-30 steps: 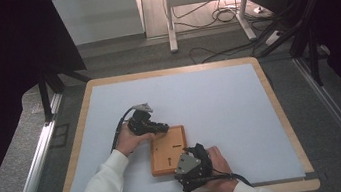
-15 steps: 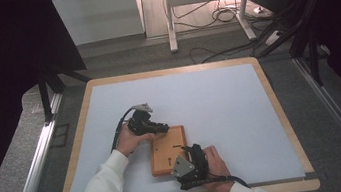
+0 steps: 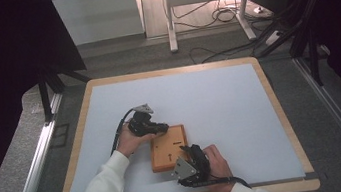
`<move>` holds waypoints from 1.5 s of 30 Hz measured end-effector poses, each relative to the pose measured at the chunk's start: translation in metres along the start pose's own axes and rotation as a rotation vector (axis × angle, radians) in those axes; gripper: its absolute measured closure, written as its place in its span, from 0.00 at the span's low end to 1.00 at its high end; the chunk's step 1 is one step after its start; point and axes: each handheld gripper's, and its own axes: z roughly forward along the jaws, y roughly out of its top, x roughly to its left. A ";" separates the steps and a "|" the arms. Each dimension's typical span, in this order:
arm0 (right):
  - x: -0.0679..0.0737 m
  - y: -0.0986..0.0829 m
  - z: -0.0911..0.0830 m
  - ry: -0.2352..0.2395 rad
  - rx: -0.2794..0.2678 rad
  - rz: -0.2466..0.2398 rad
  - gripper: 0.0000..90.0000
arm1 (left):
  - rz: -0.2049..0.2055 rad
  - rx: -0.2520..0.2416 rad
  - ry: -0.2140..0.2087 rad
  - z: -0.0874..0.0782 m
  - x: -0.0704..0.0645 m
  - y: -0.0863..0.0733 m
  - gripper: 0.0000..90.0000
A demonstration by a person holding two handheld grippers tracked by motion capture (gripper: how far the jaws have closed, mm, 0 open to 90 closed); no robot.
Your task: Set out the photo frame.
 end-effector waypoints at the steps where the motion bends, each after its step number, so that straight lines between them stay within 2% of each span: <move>1: -0.001 0.000 0.000 0.010 0.000 -0.004 0.38 | -0.002 -0.002 -0.001 0.000 0.000 0.000 0.95; 4: 0.000 0.000 0.000 0.014 -0.003 -0.001 0.40 | -0.004 -0.004 0.000 0.000 0.000 -0.001 0.95; 9: 0.000 0.003 -0.003 -0.002 0.003 -0.029 0.46 | -0.005 -0.007 0.009 0.000 0.000 -0.001 0.95; 16: -0.012 0.006 -0.011 -0.022 -0.014 -0.032 0.52 | -0.030 -0.024 0.000 0.000 0.004 -0.002 0.93; 20: -0.014 0.007 -0.012 -0.007 -0.023 -0.046 0.55 | -0.041 -0.034 0.018 -0.004 0.006 -0.002 0.80; 22: -0.013 0.007 -0.012 -0.004 -0.018 -0.056 0.56 | -0.070 -0.060 0.027 -0.011 0.010 -0.002 0.71; 23: -0.013 0.008 -0.012 -0.002 -0.014 -0.070 0.56 | -0.081 -0.077 0.024 -0.015 0.011 -0.003 0.70; 27: -0.012 0.008 -0.012 -0.005 -0.013 -0.077 0.57 | -0.066 -0.116 0.089 -0.032 0.010 -0.006 0.61; 29: -0.015 0.008 -0.014 -0.003 -0.016 -0.087 0.59 | -0.065 -0.138 0.105 -0.042 0.009 -0.010 0.58; 32: -0.019 0.009 -0.016 0.001 -0.019 -0.065 0.60 | -0.058 -0.149 0.142 -0.055 0.007 -0.017 0.55; 36: -0.023 0.009 -0.019 -0.004 -0.026 -0.058 0.62 | -0.055 -0.156 0.160 -0.065 0.005 -0.024 0.52; 42: -0.026 0.009 -0.021 -0.011 -0.027 -0.070 0.64 | -0.037 -0.155 0.185 -0.070 -0.001 -0.033 0.49; 45: -0.028 0.009 -0.022 -0.019 -0.030 -0.068 0.65 | -0.025 -0.132 0.173 -0.069 -0.003 -0.037 0.48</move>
